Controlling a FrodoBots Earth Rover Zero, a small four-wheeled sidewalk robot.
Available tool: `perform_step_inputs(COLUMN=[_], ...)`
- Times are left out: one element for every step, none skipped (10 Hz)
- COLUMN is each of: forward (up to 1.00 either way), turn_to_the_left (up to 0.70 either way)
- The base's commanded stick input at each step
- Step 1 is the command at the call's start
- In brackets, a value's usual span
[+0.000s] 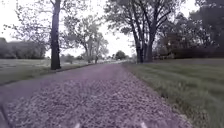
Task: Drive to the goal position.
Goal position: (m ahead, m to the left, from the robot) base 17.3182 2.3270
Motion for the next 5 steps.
perform_step_inputs(forward=[0.7, 0.7, 0.7, 0.7, 0.7], turn_to_the_left=[0.0, 0.0, 0.0, 0.0, 0.0])
